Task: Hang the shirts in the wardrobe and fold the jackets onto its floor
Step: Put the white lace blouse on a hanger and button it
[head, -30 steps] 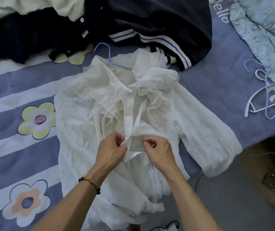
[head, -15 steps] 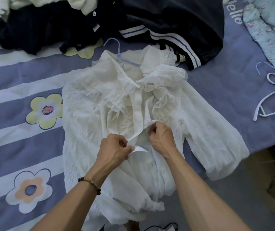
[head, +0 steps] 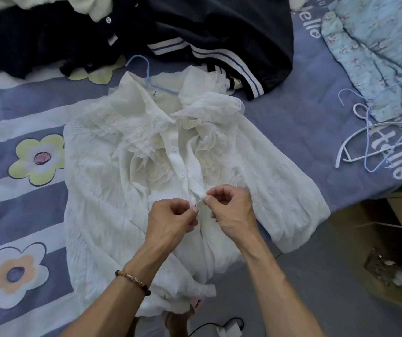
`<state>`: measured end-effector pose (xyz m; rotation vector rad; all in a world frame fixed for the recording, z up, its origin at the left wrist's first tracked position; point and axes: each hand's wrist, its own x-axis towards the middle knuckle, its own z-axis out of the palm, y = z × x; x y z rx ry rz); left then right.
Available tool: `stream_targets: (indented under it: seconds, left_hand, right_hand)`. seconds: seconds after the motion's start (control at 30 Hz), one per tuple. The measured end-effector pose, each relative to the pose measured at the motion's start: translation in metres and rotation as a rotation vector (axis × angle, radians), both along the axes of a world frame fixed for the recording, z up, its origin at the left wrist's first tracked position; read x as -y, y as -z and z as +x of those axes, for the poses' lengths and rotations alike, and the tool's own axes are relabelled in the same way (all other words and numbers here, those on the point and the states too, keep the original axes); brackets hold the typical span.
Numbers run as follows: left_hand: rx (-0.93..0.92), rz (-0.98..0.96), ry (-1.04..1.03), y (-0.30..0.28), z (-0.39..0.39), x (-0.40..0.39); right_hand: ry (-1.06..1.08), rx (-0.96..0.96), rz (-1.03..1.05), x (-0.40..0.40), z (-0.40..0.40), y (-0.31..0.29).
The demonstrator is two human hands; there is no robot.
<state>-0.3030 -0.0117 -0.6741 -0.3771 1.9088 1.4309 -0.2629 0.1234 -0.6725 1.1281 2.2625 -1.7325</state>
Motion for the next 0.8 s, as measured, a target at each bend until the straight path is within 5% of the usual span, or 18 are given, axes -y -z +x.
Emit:
stream_targets:
  seconds: [0.6,0.8]
  left_hand:
    - [-0.12,-0.02,0.089,0.001,0.008,-0.01]
    - [0.144,0.13,-0.063,0.002,-0.009,-0.005]
  right_hand:
    - [0.009,-0.007,-0.013,0.011,0.009,0.005]
    - [0.021,-0.007,-0.051,0.012,0.005,0.011]
